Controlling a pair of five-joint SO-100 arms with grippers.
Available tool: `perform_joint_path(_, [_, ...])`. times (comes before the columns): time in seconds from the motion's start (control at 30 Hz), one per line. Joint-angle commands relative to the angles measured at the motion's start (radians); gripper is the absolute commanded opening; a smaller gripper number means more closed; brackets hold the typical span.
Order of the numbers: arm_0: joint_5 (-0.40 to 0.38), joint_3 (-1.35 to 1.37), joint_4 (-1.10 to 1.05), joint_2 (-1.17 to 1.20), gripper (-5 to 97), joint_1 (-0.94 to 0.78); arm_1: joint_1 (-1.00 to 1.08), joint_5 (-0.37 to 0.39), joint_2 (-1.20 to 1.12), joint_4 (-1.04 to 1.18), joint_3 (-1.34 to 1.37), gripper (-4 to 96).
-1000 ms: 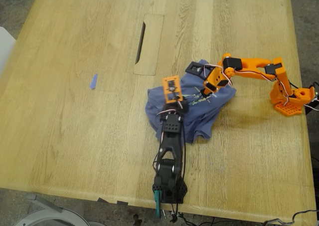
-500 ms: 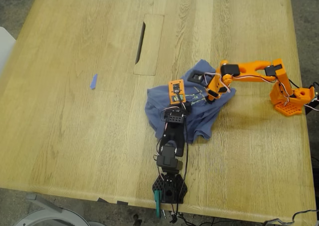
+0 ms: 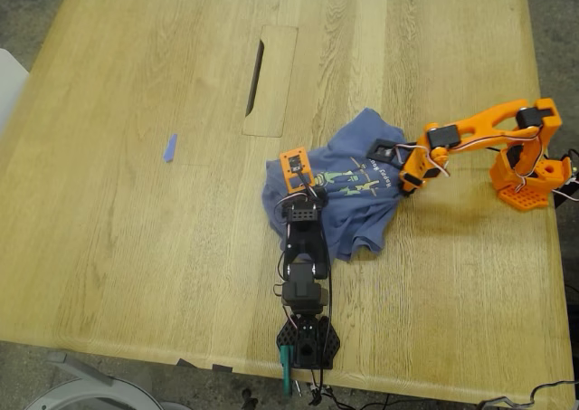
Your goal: Fold a T-shirt
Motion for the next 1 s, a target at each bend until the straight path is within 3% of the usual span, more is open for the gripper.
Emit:
perform_joint_path(0.0, [0.011,-0.029,-0.026,0.002,0,-0.089,0.020,-0.003,0.100,-0.041,0.097,0.0])
perform_joint_path(0.4, [0.011,-0.028,-0.063,0.044,2,-0.206,0.175,-0.054,0.318,-0.123,0.272,0.0])
perform_joint_path(0.77, [0.077,-0.078,-0.032,0.179,36,-0.256,0.460,-0.123,0.492,-0.155,0.282,0.0])
perform_joint_path(0.97, [0.083,-0.040,-0.021,0.250,34,-0.417,0.721,-0.166,0.655,-0.239,0.380,0.0])
